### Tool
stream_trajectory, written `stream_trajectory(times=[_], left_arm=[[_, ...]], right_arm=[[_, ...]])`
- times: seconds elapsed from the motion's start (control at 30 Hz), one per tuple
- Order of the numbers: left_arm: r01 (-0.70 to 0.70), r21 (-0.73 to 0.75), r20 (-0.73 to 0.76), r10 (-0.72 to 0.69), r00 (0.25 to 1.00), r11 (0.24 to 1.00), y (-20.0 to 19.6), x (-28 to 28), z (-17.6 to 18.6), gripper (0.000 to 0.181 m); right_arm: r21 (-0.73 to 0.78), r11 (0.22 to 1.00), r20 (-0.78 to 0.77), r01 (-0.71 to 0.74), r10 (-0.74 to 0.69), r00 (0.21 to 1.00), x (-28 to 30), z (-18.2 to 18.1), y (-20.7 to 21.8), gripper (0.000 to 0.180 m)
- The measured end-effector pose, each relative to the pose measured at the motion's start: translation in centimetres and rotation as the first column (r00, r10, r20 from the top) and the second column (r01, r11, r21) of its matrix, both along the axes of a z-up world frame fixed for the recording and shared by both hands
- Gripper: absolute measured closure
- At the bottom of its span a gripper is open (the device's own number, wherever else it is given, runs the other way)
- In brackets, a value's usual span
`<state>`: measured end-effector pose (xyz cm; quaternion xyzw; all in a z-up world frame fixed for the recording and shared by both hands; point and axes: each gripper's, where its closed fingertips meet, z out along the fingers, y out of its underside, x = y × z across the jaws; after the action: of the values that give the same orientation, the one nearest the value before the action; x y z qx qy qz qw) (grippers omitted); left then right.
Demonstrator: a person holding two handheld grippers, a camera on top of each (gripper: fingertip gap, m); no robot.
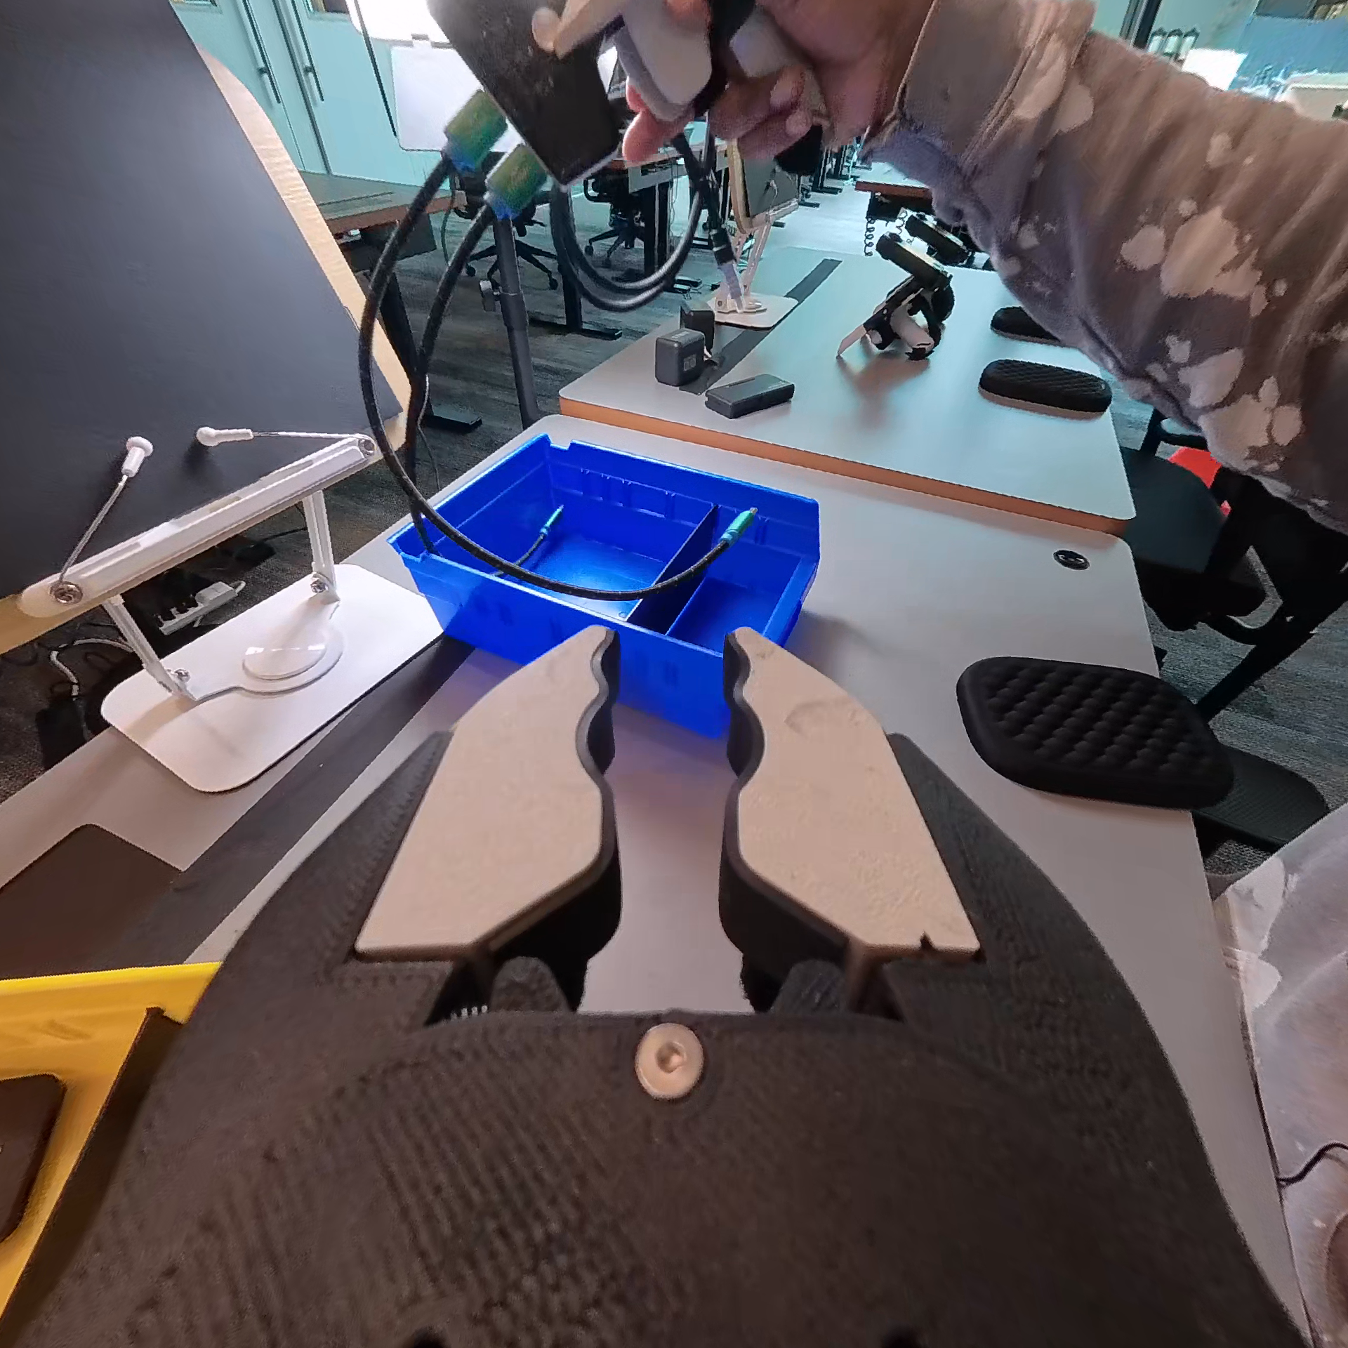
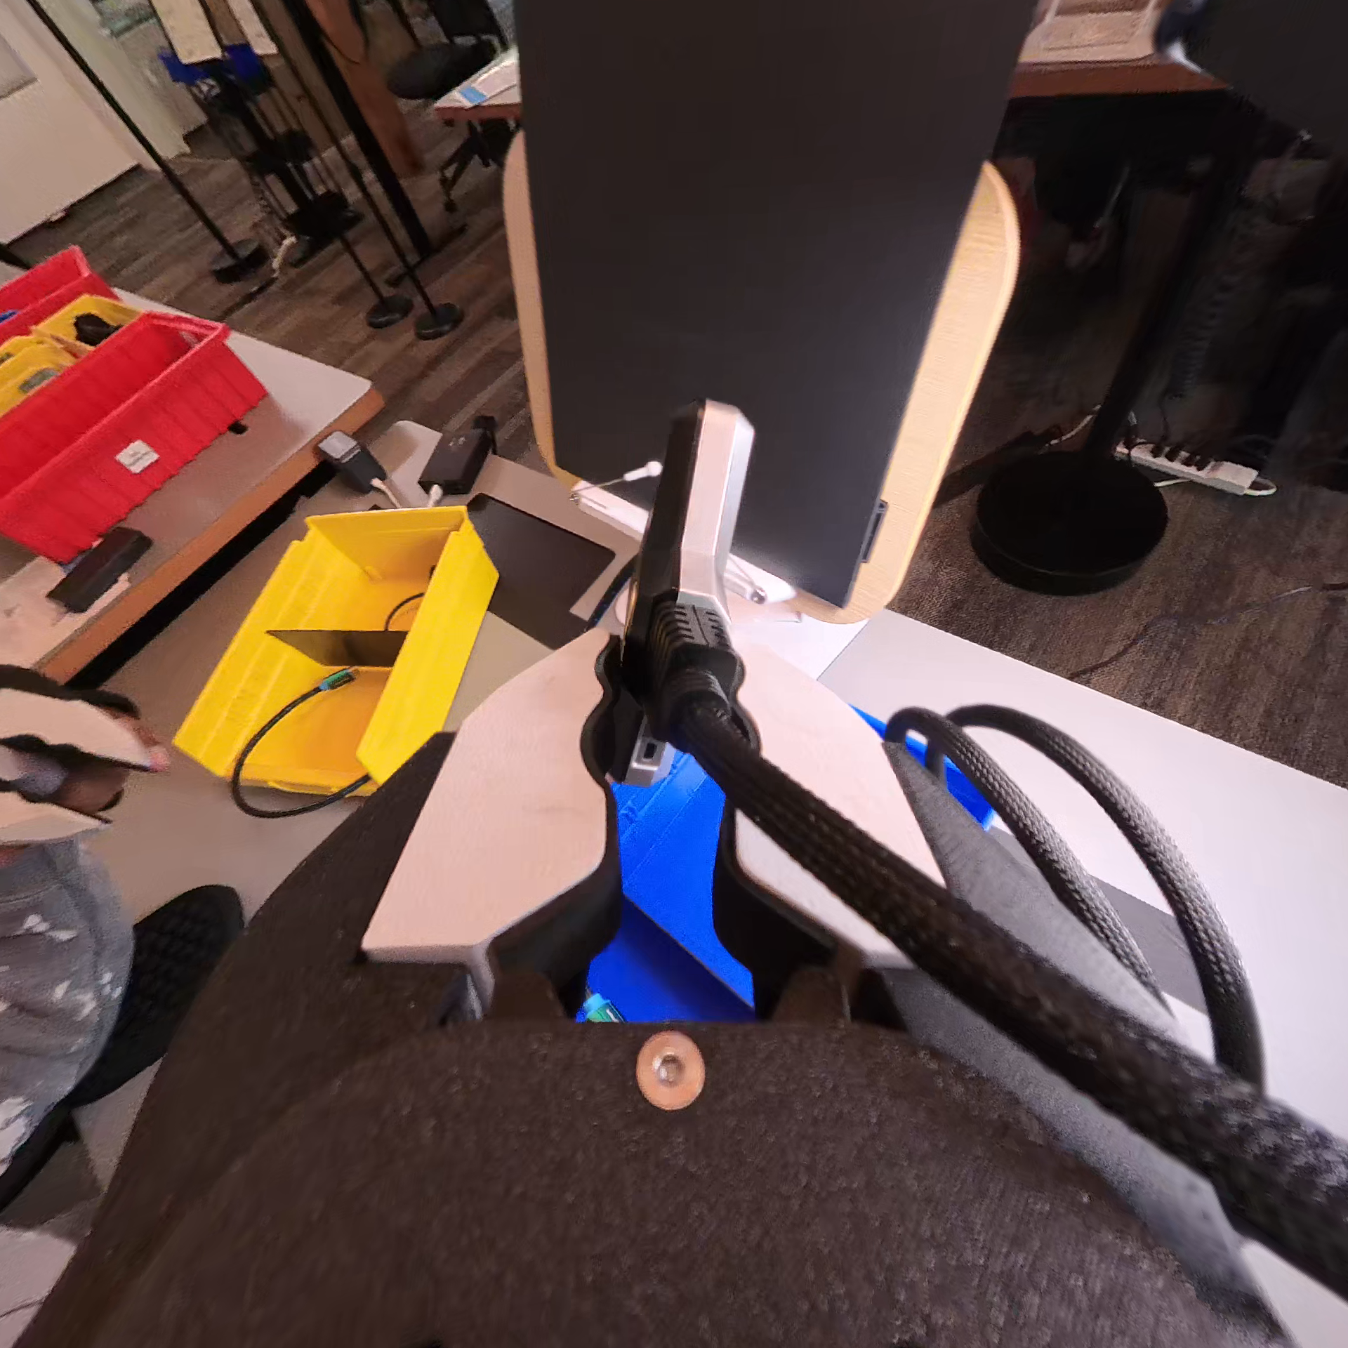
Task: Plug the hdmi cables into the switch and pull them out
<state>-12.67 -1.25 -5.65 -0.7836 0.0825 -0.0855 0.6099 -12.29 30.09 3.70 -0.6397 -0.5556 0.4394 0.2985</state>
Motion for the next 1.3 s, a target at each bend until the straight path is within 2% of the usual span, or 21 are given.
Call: stream_trajectory(times=[0.23,0.33,0.47,0.6,0.67,0.8,0.93,1.07,1.17,1.23,1.3], left_arm=[[-0.003,-0.017,0.000,0.003,1.000,1.000,0.3,-0.2,-0.6,0.154],[-0.005,-0.030,0.000,0.005,1.000,1.000,0.5,-0.3,-1.0,0.154],[-0.012,-0.035,0.000,0.012,1.000,0.999,0.6,-0.5,-1.2,0.154],[-0.018,-0.040,0.008,0.019,1.000,0.999,0.7,-0.9,-1.4,0.155],[-0.020,-0.049,0.011,0.021,1.000,0.999,0.8,-1.1,-1.7,0.155],[-0.024,-0.060,0.014,0.025,1.000,0.998,1.1,-1.3,-2.1,0.155],[-0.027,-0.060,0.025,0.028,0.999,0.998,1.3,-1.4,-2.2,0.155],[-0.027,-0.070,0.017,0.028,0.999,0.997,1.4,-1.3,-2.4,0.155],[-0.025,-0.065,0.001,0.025,1.000,0.998,1.2,-1.0,-2.1,0.155],[-0.023,-0.054,-0.004,0.023,1.000,0.998,0.9,-0.8,-1.7,0.155],[-0.021,-0.036,-0.007,0.021,1.000,0.999,0.6,-0.7,-1.1,0.155]], right_arm=[[0.022,0.997,-0.154,0.070,-0.065,0.986,-0.6,-0.7,3.4,0.154],[0.122,0.992,-0.210,0.033,-0.007,0.978,-0.6,-1.2,3.9,0.154],[0.332,0.943,-0.255,-0.023,0.113,0.960,0.2,-3.4,4.1,0.151],[0.416,0.909,-0.296,-0.015,0.151,0.943,2.1,-5.2,4.8,0.149],[0.411,0.910,-0.274,-0.047,0.172,0.946,3.3,-6.4,4.6,0.152],[0.363,0.923,-0.134,-0.130,0.190,0.973,5.9,-8.5,3.7,0.150],[0.451,0.859,0.109,-0.241,0.215,0.970,7.2,-9.1,2.2,0.154],[0.545,0.766,0.343,-0.342,0.168,0.924,6.3,-8.8,1.2,0.154],[0.553,0.728,0.505,-0.404,0.093,0.858,5.6,-10.0,1.3,0.155],[0.544,0.722,0.568,-0.428,0.059,0.821,5.3,-11.1,1.3,0.155],[0.517,0.750,0.587,-0.411,0.039,0.809,5.0,-12.2,1.2,0.155]])
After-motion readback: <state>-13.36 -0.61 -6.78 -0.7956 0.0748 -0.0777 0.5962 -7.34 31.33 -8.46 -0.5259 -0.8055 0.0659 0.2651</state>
